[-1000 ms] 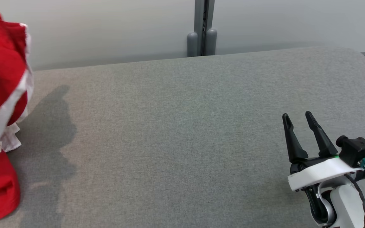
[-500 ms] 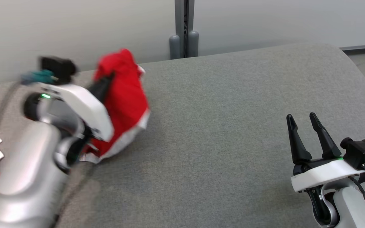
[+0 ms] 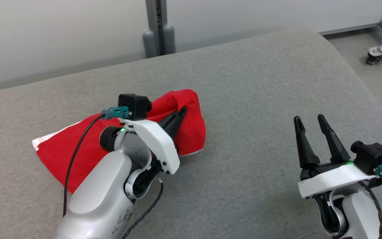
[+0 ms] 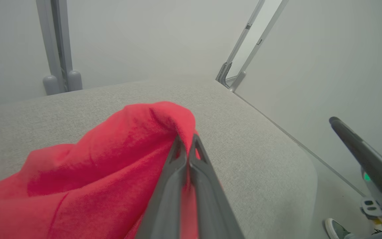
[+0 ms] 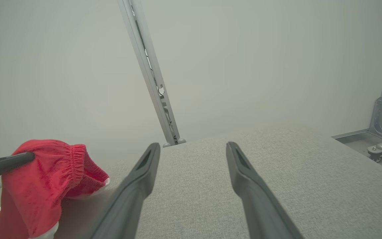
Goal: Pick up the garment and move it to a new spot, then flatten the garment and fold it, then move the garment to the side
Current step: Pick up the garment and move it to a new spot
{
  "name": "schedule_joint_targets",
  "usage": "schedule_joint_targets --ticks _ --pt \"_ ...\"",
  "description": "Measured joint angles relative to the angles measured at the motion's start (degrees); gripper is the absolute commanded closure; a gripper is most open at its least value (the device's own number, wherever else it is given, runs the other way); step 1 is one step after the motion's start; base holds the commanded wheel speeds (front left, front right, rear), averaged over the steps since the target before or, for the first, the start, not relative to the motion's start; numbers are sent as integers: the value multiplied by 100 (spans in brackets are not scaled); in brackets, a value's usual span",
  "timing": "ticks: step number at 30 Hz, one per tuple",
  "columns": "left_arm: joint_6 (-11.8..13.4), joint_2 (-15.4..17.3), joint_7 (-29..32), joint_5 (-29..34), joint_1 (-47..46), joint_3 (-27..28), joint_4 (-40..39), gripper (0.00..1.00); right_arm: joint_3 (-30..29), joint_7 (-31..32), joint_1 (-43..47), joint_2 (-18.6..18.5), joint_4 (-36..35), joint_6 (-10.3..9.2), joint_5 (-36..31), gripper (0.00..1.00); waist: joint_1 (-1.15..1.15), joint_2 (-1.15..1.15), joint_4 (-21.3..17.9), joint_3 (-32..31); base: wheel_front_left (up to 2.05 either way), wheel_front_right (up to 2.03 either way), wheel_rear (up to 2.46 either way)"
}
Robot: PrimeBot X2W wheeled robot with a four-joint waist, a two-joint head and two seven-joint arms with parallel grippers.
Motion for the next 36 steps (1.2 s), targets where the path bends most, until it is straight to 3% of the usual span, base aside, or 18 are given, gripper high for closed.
schedule_joint_targets --ticks 8,14,15,16,21,27,36 --pt "-151 -277 -314 71 -526 -386 699 100 71 0 -45 105 21 0 20 0 0 0 -303 220 0 0 0" --pt "-255 -305 -573 -127 -853 -846 1155 98 76 0 -112 154 54 0 15 0 0 0 -423 359 0 0 0" --pt "-261 -311 -614 -215 -864 -959 1178 42 76 0 -112 156 73 0 8 0 0 0 -413 355 0 0 0" --pt "-264 -319 -647 -296 -885 -1067 1210 0 74 0 -112 155 87 0 -7 0 0 0 -392 345 0 0 0" --pt "-255 -316 -972 -450 -978 -1389 1346 0 80 0 -108 98 121 0 -18 0 0 0 -202 257 0 0 0" --pt "-218 -281 -1478 -433 -1036 -1399 1472 0 76 0 12 -48 140 0 -18 0 0 0 133 71 0 0 0" --pt "80 338 -2193 -287 -597 -1158 1146 0 125 0 127 -229 144 0 -9 0 0 0 652 -225 0 0 0"
